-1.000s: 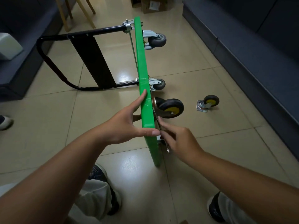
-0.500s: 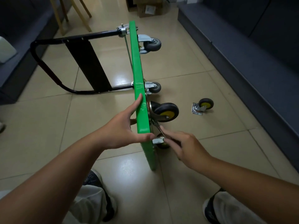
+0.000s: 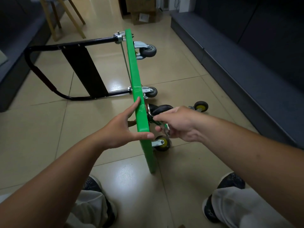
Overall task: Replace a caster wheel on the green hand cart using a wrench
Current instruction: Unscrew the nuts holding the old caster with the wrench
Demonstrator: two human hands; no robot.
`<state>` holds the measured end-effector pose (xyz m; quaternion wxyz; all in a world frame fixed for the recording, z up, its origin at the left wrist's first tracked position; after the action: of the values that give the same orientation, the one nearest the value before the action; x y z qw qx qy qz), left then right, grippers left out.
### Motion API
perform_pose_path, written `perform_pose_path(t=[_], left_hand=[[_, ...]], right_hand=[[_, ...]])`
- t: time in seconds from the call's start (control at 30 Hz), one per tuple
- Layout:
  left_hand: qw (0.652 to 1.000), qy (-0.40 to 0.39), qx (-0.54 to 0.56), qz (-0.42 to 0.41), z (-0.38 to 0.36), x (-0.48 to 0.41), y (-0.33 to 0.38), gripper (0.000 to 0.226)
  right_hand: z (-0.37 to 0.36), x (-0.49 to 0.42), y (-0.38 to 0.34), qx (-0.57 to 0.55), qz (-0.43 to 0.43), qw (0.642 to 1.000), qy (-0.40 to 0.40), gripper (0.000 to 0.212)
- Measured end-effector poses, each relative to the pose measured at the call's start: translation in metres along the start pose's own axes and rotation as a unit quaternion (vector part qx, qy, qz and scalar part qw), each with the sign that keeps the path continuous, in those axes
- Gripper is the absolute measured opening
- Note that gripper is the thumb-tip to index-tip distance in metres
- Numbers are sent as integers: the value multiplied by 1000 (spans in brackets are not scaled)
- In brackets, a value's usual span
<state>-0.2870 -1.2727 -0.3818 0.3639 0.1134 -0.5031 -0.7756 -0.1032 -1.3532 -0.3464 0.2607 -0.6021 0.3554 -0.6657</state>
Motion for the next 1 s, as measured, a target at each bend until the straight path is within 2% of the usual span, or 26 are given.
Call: perform_pose_path(t=[0.23, 0.33, 0.4, 0.47, 0.57, 0.67, 0.83, 1.0], left_hand=[[1000, -2, 15, -13, -1, -1, -3, 124], [999, -6, 37, -2, -1, -1, -3, 104], [997, 8, 73, 12, -2, -2, -2, 82], [997, 24, 76, 15, -6, -3, -2, 75], [997, 37, 71, 9, -11, -3, -4, 76], [997, 32, 74, 6, -9, -3, -7, 80], [996, 29, 81, 3, -9, -4, -7, 84], [995, 37, 92, 8, -7, -5, -6, 84]], right_hand=[[-5, -12, -27, 43, -47, 995, -72, 23], [-5, -12, -17, 44, -38, 996, -61, 21], [-5, -10, -4, 47, -1, 999, -20, 17], [-7, -10, 13, 48, 54, 997, 21, 13], [-10, -13, 40, 68, 141, 987, 30, 15], [-7, -27, 72, 142, 231, 962, 38, 28], [-8, -57, 108, 155, 300, 936, 101, 50], [-17, -72, 118, 194, 344, 909, 133, 60]])
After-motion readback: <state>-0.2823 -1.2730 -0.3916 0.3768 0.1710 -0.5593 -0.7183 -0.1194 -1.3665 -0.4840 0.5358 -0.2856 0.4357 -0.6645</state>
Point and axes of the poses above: each hand's wrist, its own x-axis away from the middle knuckle, its own z-axis out of the back of the hand, y = z × x, the point moved 1 cm from there along -x, towards the middle knuckle, and after that the axes turned 2 degrees about y, right-handed, at the moved point
